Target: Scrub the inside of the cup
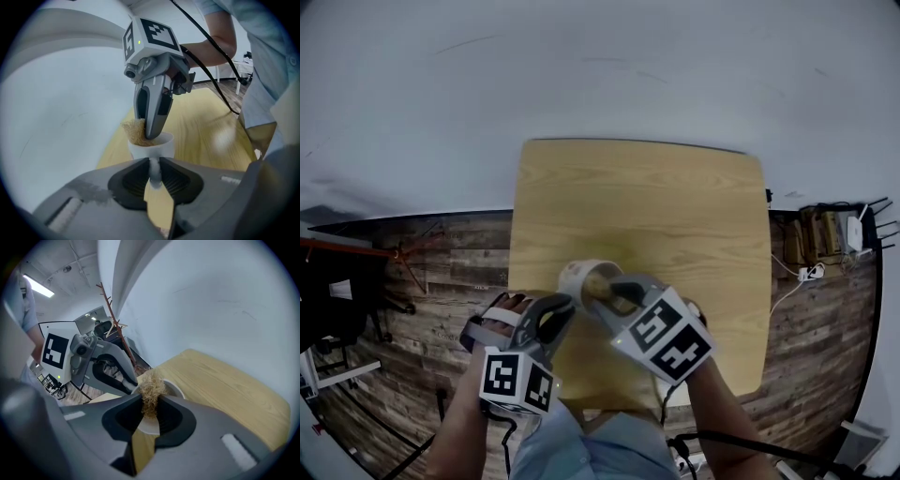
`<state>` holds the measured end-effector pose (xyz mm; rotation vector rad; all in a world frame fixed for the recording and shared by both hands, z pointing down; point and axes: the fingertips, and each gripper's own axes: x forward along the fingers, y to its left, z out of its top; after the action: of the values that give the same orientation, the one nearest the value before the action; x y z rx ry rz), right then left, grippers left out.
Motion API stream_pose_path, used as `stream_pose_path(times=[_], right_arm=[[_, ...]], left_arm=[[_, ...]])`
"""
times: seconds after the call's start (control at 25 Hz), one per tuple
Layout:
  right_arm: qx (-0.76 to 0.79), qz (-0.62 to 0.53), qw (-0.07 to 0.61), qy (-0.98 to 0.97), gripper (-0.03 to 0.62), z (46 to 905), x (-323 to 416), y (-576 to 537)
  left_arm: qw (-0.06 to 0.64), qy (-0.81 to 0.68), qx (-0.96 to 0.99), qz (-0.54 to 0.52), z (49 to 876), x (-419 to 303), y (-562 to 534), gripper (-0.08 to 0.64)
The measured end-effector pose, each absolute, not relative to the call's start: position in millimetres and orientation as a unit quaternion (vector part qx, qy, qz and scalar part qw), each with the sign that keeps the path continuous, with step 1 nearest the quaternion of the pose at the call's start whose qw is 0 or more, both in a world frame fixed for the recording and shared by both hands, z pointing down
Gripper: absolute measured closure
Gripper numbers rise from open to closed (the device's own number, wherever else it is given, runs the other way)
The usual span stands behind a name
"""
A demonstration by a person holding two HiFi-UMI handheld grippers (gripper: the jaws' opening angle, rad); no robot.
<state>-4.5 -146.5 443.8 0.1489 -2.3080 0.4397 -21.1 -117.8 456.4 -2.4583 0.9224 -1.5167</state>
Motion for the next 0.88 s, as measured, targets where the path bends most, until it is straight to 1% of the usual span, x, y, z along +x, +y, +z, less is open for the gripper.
stream_pose_path(times=[0.36,0.88], right_arm=[[0.096,0.18,0.377,-0.903,0.522,446,17,-166],[0.104,0.201,0.384,-0.895,0.522,460,34,-133]], left_arm=[[0.054,0.31,-0.809,-0.496,455,-20,-119,0.465],[0.053,0.314,-0.809,-0.495,454,-11,-117,0.465]])
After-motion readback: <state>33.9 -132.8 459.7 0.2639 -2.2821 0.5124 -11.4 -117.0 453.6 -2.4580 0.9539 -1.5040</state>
